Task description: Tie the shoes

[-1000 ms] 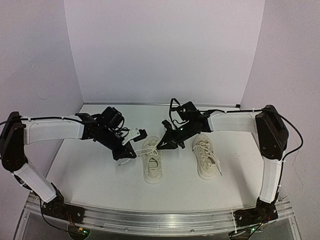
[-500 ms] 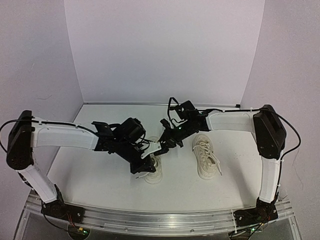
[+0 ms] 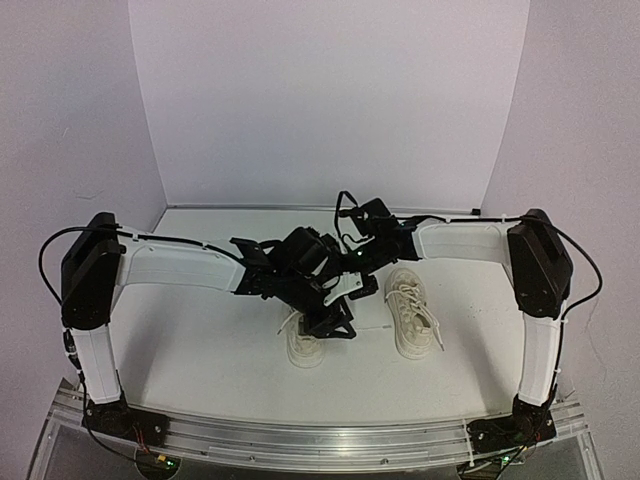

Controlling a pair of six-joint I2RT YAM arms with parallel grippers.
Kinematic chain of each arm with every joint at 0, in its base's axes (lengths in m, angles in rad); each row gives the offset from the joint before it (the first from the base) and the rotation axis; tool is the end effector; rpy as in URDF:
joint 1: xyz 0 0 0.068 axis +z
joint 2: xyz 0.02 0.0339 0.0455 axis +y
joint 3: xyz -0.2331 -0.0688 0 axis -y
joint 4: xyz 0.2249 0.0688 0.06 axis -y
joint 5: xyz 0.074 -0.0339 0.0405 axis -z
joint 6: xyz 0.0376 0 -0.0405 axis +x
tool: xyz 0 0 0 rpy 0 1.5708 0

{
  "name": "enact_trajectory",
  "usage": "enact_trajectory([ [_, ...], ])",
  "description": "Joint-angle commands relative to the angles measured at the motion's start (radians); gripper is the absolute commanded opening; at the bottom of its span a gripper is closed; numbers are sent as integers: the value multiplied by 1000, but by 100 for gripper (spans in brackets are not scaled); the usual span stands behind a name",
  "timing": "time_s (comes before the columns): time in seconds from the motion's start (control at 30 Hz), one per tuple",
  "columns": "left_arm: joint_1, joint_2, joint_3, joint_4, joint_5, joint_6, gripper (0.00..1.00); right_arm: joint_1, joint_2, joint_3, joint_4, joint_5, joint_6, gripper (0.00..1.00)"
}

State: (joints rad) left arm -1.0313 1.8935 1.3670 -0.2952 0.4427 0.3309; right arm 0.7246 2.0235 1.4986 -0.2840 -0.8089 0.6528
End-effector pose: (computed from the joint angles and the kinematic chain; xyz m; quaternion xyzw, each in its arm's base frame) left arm 0.1876 -0.3446 0.1944 0.6341 0.6548 -0.3144 0.2652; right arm 0.2932 0.2959 0.1900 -0.1768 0.8476 0.4993 0.0317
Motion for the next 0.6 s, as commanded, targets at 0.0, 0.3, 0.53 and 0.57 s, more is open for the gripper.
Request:
enact_trajectory([
  [0.0,18,-109,-8,65,0,-23,55,7,-8,39,11,-7,1,0],
  [0.3,106,-385,-279,149,-83,-183,65,21,10,68,11,-17,0,0],
  [0.53,191,-598,-517,271,-251,-375,69,71,67,132,10,-28,15,10],
  [0.57,195,-613,-537,275,-267,-393,69,78,77,141,9,-29,18,13],
])
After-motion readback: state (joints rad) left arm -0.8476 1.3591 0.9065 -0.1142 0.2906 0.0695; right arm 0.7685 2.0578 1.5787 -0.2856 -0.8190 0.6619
